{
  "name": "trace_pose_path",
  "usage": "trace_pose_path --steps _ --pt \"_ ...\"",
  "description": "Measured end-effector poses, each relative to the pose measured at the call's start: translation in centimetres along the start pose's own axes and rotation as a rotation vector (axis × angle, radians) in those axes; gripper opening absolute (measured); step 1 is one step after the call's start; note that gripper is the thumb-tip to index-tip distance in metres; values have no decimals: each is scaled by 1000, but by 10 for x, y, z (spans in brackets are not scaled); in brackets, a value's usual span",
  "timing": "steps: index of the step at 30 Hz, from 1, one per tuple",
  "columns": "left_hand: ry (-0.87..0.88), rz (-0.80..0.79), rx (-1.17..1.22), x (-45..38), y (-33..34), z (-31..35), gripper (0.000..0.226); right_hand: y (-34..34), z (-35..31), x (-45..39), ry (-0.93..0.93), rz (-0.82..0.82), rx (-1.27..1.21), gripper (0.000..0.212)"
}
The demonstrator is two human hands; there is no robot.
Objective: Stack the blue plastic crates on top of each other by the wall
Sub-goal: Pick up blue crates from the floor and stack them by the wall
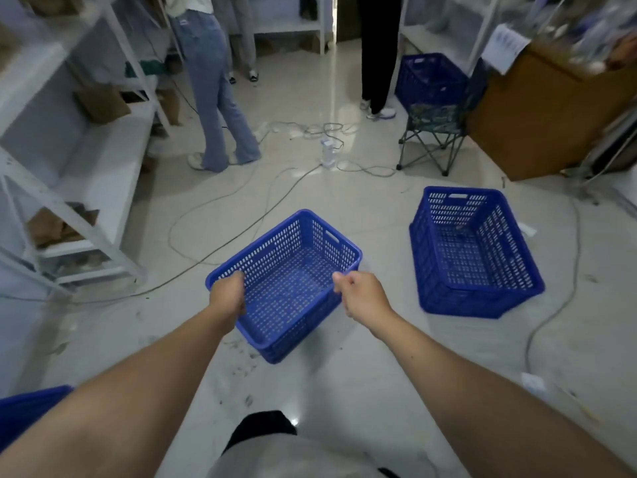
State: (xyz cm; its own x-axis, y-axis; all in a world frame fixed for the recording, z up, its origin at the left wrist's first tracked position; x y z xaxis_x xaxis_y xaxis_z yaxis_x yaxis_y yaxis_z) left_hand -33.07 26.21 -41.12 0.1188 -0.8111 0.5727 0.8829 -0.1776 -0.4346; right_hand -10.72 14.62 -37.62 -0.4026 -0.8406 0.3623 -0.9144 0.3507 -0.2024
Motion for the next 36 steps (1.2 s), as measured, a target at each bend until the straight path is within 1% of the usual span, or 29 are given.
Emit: trace_pose_path --steps 2,5,8,10,12,15,17,18,20,22,23,25,27,32,34,36 --pt "2 53 -8 -7 12 11 26 -25 4 -19 11 29 38 44" --pt "-41 79 30 -28 25 20 30 -42 8 -47 69 55 25 47" --pt "-110 80 93 -58 37 23 32 -41 8 -80 132 0 93 48" --pt "-163 68 152 -86 48 21 34 -39 2 -110 169 -65 141 45" --pt "-218 42 197 -115 60 19 34 -37 -8 -145 192 -167 220 38" --pt "-327 13 241 -150 74 12 24 -33 -25 -197 283 -336 305 22" --pt "-414 1 272 -166 82 3 23 -30 -35 -232 352 -401 370 12" --pt "-449 2 292 -172 85 0 25 -29 -38 -251 367 -417 416 12" --pt "-507 21 347 -184 88 -3 29 -23 -49 -293 354 -401 500 13" --pt "-582 63 423 -188 86 -4 27 -12 -59 -333 316 -373 585 15" --pt "-616 83 473 -189 84 -5 24 -4 -63 -350 303 -384 637 16" --pt "-676 95 553 -192 82 -9 18 19 -66 -379 294 -496 792 22" --pt "-718 141 622 -196 75 -16 14 48 -66 -409 268 -621 905 25" --pt "-881 395 802 -189 77 -46 17 133 -63 -476 131 -864 1009 32" --pt "-936 499 891 -186 92 -51 18 165 -56 -498 72 -1002 1020 35" --pt "-988 545 958 -185 115 -46 21 191 -39 -519 -3 -1186 1108 35"
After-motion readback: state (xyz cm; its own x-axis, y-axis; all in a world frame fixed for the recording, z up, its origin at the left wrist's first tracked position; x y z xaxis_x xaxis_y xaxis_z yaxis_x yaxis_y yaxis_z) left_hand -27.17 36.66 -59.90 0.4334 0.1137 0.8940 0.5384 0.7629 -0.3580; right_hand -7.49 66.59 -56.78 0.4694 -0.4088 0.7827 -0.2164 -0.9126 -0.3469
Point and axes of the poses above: each hand's wrist, its own x-axis away from the middle knuckle, its own y-axis out of the palm, z = x × y, the point moved 3 cm from there along -x, towards the middle knuckle, and after that the axes turned 11 degrees about -x, right-handed, at the moved point
